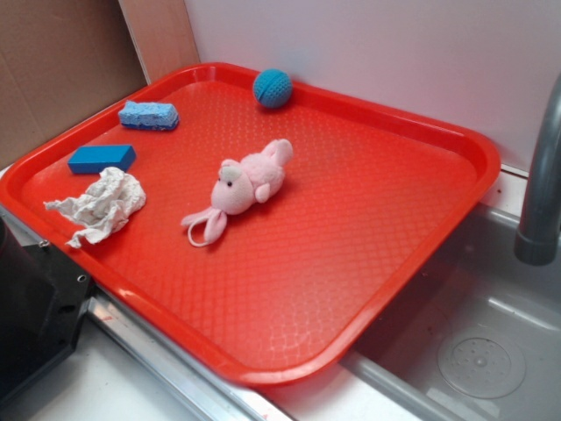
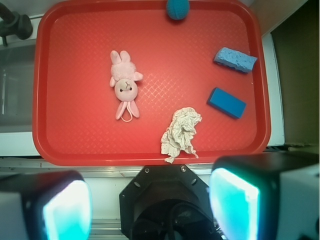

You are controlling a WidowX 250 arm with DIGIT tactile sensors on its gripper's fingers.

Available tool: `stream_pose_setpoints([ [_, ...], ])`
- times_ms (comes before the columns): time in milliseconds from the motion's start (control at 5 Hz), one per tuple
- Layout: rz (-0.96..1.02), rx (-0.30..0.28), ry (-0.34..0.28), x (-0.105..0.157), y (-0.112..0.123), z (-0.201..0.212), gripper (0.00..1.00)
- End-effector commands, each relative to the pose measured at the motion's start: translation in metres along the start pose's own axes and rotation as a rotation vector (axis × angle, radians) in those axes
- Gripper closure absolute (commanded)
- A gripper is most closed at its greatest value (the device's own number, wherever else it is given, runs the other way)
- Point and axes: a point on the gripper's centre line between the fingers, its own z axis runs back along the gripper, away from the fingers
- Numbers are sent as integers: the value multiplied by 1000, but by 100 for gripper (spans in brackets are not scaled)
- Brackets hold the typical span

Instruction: Grab the blue block.

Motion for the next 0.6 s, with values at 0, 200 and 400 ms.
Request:
stream_pose_setpoints([
  [0, 0, 0, 0, 0, 0, 0, 0],
  [200, -32, 2, -24, 0, 7, -2, 0],
  [400, -105, -11, -51, 2, 21, -9, 0],
])
